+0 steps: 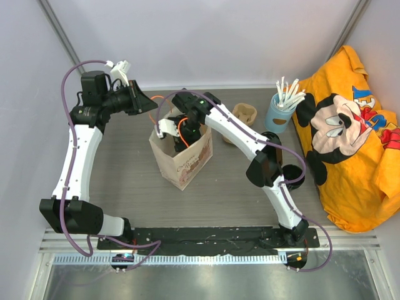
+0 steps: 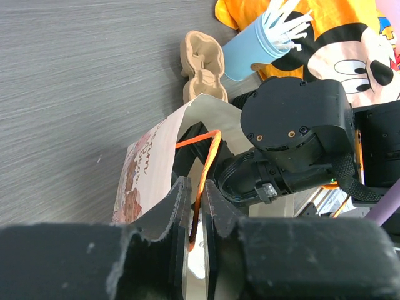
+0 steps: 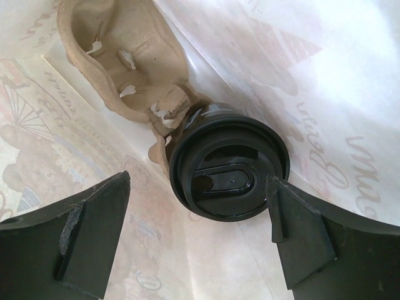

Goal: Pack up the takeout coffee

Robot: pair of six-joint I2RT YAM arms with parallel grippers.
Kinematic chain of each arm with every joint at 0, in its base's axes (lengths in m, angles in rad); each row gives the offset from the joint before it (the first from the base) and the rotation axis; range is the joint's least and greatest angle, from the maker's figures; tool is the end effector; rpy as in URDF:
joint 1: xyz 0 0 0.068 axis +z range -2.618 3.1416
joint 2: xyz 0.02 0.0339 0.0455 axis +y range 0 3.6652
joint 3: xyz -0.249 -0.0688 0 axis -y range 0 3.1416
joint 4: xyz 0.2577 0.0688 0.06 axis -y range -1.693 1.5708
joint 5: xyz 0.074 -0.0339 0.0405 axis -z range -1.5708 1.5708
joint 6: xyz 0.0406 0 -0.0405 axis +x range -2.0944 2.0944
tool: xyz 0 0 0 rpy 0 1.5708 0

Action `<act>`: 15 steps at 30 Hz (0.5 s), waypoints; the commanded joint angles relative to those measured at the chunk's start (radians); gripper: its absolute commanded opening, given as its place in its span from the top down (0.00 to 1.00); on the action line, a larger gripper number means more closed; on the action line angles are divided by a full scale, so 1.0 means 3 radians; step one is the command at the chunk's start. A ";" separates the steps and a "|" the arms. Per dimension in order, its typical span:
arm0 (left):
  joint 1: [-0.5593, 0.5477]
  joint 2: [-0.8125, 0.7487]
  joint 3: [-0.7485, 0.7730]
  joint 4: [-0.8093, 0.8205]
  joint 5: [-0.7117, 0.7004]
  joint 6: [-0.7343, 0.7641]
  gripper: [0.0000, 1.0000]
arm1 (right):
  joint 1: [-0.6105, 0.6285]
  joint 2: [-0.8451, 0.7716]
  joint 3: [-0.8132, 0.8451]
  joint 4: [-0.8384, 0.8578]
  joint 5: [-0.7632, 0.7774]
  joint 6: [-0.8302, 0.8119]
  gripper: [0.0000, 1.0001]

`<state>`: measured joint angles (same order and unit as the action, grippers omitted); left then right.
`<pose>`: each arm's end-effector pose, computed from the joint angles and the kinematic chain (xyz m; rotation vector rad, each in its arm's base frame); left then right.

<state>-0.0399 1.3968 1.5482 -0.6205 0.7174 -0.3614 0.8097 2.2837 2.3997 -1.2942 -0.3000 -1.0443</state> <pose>0.3146 -0.0393 0.4096 0.1345 2.0471 -0.9793 0.3189 0.3522 0.2871 -2.2069 1.5548 0.3422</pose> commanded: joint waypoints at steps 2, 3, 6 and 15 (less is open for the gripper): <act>0.0005 -0.0023 0.0116 0.0028 0.0038 0.0013 0.84 | 0.0006 -0.0259 0.0116 0.0151 0.0029 0.0101 0.06; 0.0005 -0.0023 0.0121 0.0028 0.0038 0.0013 0.84 | 0.0006 -0.0285 0.0106 0.0182 0.0029 0.0116 0.06; 0.0005 -0.0018 0.0116 0.0043 0.0053 0.0008 0.83 | 0.0006 -0.0341 0.0055 0.0315 0.0074 0.0173 0.06; 0.0010 -0.0034 0.0101 0.0048 0.0068 0.0008 0.83 | 0.0006 -0.0495 -0.0073 0.0510 0.0105 0.0265 0.06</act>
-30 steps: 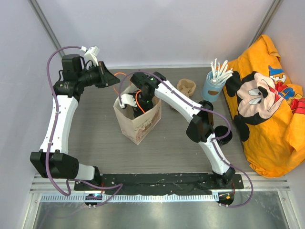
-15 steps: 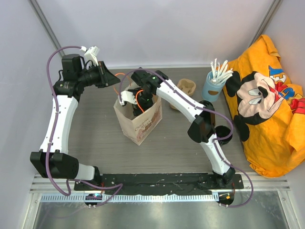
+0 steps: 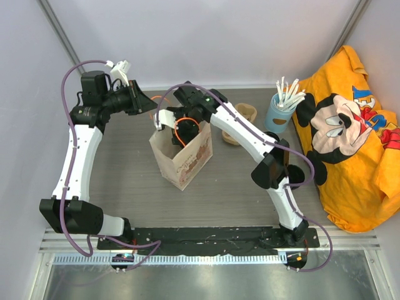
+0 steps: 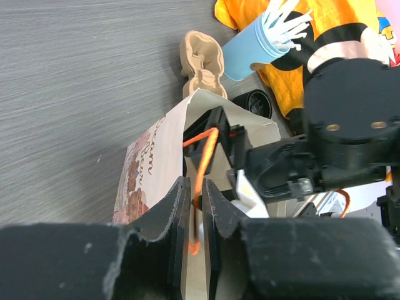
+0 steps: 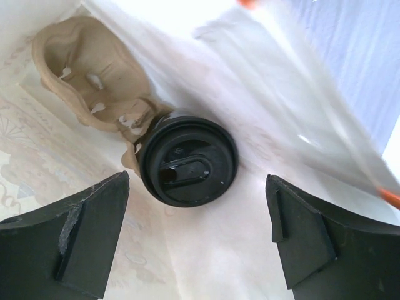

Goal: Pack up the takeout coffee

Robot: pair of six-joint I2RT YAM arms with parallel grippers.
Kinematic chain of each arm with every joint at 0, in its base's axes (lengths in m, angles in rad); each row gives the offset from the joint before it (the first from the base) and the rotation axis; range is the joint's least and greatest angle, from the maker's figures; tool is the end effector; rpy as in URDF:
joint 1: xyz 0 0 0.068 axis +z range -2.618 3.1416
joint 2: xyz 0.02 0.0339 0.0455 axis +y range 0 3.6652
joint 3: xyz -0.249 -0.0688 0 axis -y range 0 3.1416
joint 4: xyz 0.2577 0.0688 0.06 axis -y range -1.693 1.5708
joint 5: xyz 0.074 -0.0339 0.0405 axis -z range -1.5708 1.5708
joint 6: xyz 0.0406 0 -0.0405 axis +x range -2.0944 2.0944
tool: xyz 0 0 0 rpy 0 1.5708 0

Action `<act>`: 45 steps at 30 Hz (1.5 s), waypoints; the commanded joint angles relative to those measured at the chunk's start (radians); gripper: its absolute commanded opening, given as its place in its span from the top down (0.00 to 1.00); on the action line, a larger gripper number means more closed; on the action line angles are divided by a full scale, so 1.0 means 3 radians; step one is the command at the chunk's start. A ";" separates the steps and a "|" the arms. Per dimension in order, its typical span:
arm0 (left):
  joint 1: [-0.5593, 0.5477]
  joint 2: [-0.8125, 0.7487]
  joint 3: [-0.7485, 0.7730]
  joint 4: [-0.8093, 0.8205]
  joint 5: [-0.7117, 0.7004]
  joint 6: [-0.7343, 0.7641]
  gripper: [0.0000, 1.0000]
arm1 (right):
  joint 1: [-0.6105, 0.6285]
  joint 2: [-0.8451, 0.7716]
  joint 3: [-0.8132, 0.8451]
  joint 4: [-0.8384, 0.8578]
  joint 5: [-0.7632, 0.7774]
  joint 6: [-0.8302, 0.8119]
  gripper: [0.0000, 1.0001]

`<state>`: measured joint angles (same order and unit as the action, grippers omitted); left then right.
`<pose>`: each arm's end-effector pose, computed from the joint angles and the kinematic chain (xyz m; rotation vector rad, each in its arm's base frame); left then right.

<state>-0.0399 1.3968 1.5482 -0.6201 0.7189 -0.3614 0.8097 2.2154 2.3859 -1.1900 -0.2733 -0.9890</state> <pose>0.3146 -0.0393 0.4097 0.1357 2.0466 -0.9807 0.3181 0.3498 0.3191 -2.0627 1.5121 0.2853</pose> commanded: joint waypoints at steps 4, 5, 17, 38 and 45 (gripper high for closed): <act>0.0010 -0.0028 0.0106 0.0052 0.0063 0.0003 0.83 | 0.0006 -0.0333 -0.0043 0.0213 0.0032 0.0106 0.06; 0.0005 -0.0033 0.0106 0.0052 0.0063 0.0003 0.83 | 0.0006 -0.0374 -0.0048 0.0239 0.0042 0.0111 0.06; 0.0005 -0.0039 0.0096 0.0057 0.0078 -0.0007 0.82 | 0.0001 -0.0563 -0.0033 0.0423 0.0272 0.0244 0.06; 0.0010 -0.0034 0.0137 0.0078 0.0160 -0.0033 0.63 | -0.0168 -0.0916 0.0156 0.0791 0.0686 0.0765 0.05; 0.0005 -0.0039 0.0162 0.0088 0.0242 -0.0043 0.47 | -0.0495 -0.1049 0.0116 0.0991 0.0528 0.1159 0.04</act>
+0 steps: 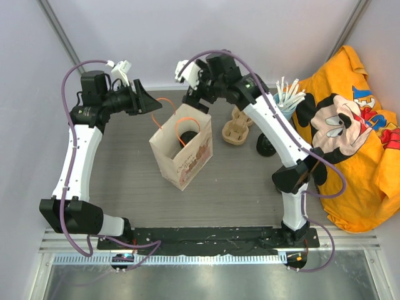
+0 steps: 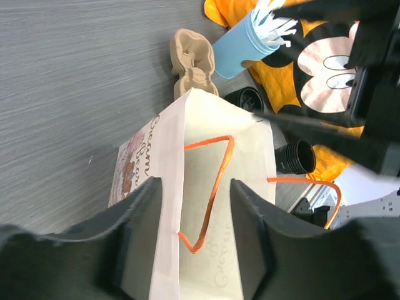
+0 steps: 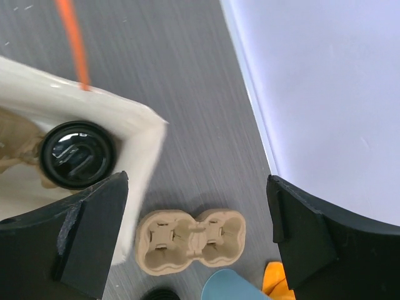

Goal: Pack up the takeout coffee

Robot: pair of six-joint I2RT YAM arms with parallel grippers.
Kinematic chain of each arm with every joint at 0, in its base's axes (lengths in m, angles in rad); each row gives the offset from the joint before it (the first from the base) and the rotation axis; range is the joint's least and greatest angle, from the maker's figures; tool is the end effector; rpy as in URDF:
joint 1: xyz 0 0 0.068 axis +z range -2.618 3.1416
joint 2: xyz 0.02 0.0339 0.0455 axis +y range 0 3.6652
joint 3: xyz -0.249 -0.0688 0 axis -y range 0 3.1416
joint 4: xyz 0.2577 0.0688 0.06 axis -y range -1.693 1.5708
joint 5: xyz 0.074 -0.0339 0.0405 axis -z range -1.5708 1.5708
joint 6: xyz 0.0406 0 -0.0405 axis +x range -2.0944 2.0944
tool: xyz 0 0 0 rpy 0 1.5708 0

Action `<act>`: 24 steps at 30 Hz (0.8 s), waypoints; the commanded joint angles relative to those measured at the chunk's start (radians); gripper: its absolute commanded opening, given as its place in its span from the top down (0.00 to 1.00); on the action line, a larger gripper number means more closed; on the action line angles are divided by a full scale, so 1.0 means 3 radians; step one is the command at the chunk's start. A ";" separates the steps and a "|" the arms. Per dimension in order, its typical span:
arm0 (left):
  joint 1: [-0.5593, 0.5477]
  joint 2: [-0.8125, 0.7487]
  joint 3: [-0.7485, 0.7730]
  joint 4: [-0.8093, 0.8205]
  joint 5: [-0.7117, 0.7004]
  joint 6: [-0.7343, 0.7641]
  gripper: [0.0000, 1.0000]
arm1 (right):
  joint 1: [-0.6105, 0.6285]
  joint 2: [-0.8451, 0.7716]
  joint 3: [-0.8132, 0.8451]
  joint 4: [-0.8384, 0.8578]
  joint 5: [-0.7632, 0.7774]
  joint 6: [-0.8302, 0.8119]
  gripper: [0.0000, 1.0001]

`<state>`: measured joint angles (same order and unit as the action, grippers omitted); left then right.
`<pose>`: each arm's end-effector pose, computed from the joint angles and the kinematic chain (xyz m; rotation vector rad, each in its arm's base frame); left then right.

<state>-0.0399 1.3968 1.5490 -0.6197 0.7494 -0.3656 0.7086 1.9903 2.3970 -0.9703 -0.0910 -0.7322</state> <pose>0.3138 -0.0402 0.4104 0.1527 2.0430 -1.0138 0.3249 0.2833 0.4368 -1.4468 1.5672 0.0832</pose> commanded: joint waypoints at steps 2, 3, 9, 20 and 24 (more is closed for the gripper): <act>0.0005 -0.0039 0.0170 0.0087 0.0171 -0.0024 0.39 | -0.0296 -0.0340 -0.0003 0.0314 -0.0146 0.0456 0.04; 0.0005 -0.0039 0.0180 0.0092 0.0186 -0.0029 0.36 | -0.0342 -0.0391 -0.0028 0.0350 -0.0187 0.0513 0.04; 0.0010 -0.0054 0.0216 0.0087 0.0283 -0.0024 0.19 | -0.0654 -0.0616 -0.0304 0.0442 -0.0229 0.0728 0.01; 0.0005 -0.0120 0.0308 0.0026 0.0442 0.0083 0.00 | -0.1303 -0.1372 -0.1132 0.0744 0.0206 0.1075 0.02; 0.0000 -0.0166 0.0354 -0.0082 0.0564 0.0221 0.00 | -0.1655 -0.1633 -0.1673 0.0882 0.0364 0.1121 0.04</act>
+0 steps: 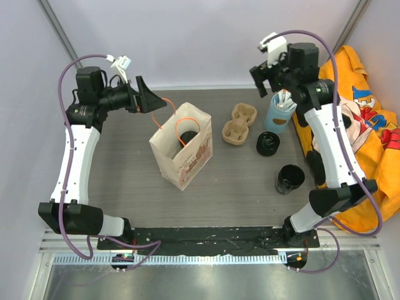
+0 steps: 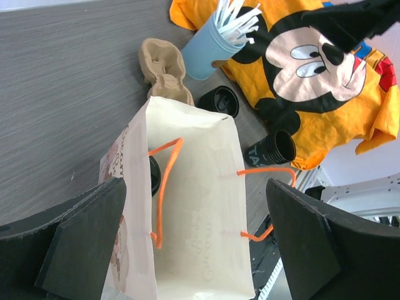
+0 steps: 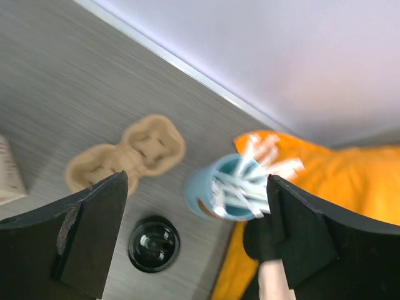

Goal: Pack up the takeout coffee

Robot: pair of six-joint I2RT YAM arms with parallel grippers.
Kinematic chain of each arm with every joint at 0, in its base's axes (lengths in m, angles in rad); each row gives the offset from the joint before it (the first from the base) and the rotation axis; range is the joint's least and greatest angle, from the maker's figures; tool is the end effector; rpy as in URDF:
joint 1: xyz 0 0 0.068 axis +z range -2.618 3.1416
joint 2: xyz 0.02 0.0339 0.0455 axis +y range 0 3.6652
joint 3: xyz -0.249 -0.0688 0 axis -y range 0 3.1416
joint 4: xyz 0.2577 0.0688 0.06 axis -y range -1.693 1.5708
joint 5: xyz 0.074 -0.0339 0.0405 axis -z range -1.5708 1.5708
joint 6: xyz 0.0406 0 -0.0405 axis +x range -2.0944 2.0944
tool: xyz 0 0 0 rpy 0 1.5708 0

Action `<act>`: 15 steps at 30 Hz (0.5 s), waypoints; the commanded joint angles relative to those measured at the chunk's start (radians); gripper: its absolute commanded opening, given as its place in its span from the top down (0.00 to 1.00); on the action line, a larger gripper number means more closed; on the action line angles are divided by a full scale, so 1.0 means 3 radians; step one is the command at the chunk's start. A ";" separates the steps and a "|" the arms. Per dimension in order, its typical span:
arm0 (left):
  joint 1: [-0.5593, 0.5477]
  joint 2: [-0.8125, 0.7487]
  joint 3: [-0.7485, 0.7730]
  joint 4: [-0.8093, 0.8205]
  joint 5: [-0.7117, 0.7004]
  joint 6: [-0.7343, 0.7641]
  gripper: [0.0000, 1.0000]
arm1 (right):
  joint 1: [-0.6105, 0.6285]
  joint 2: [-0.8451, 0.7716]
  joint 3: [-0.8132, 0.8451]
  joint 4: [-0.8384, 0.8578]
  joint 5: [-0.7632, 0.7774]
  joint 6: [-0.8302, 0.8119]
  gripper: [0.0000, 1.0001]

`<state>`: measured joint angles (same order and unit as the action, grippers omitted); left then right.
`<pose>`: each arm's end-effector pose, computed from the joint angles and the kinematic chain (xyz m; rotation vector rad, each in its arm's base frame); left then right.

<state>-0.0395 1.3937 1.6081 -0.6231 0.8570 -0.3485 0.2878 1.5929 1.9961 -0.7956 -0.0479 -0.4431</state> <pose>0.3060 -0.0428 0.4321 0.2712 1.9683 -1.0940 0.3301 0.0997 0.4749 -0.7308 1.8220 -0.0549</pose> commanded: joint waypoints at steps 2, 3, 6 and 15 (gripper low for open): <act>-0.0001 -0.0156 0.0213 -0.0177 0.0232 0.0296 0.00 | -0.0371 -0.0420 -0.0496 0.0396 0.0267 0.0214 0.06; -0.0001 -0.0161 0.0223 -0.0203 0.0252 0.0338 0.00 | -0.0427 -0.0452 -0.0639 0.0432 0.0287 0.0234 0.07; -0.0001 -0.0167 0.0330 -0.0402 0.0283 0.0578 0.00 | -0.0622 -0.0503 -0.0885 0.0652 0.0379 0.0347 0.11; -0.0001 -0.0258 0.0357 -0.0730 0.0099 0.0947 0.00 | -0.0826 -0.0023 -0.0840 0.0811 0.0328 0.0592 0.23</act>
<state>-0.0399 1.3533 1.6981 -0.7929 0.8982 -0.1307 0.0494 1.5291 1.7157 -0.6254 0.0536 -0.3222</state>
